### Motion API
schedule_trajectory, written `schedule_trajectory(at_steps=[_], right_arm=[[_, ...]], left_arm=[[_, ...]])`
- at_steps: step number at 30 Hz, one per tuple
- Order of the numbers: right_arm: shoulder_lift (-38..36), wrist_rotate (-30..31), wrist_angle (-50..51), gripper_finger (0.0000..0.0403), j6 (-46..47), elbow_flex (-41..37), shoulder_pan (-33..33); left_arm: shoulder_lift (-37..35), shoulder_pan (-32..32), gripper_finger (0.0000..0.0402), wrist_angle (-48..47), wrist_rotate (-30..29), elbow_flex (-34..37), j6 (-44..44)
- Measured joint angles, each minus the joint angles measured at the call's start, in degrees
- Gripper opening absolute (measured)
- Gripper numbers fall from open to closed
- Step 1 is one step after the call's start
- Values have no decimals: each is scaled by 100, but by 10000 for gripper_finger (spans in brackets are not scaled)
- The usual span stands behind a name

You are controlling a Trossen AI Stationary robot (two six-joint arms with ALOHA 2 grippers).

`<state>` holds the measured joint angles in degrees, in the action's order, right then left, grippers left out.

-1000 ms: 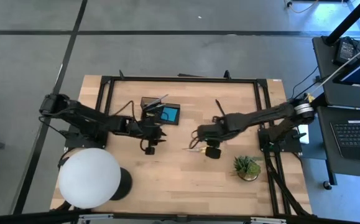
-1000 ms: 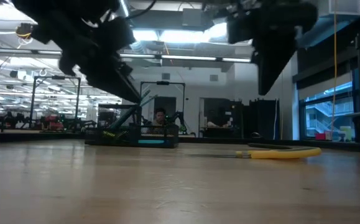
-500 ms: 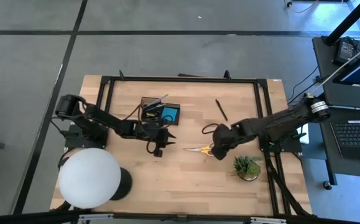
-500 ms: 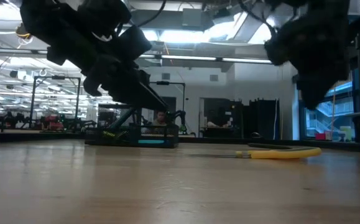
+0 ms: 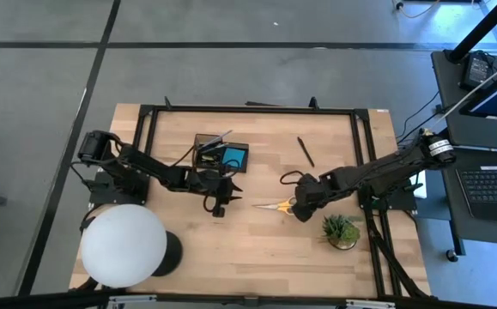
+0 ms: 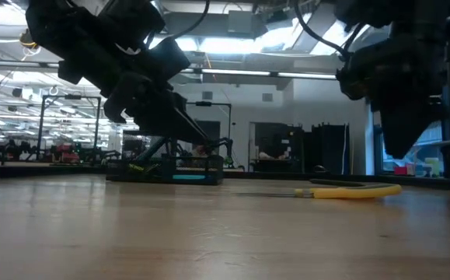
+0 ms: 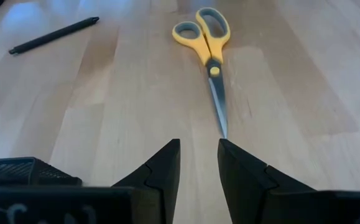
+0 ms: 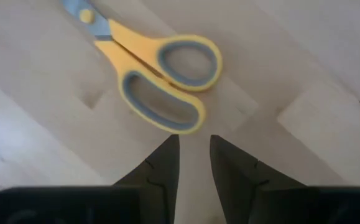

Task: Pick and place office supplies into organizer
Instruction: Put the yellow scissors into the black desk organizer

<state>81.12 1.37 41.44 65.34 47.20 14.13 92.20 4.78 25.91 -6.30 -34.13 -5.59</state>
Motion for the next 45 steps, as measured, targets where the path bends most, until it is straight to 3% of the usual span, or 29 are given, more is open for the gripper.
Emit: schedule_trajectory(at_steps=[9,18,23,45], right_arm=[[0,349,-189,98,-436,0,-5],[2,354,-558,187,-590,0,-41],[2,343,-584,216,-840,0,-37],[727,39,-307,220,-492,4,-39]], left_arm=[[-1,0,101,-94,1,0,334],[-2,4,100,-440,95,0,613],[-2,4,100,-523,102,0,637],[-4,192,100,-472,106,0,633]])
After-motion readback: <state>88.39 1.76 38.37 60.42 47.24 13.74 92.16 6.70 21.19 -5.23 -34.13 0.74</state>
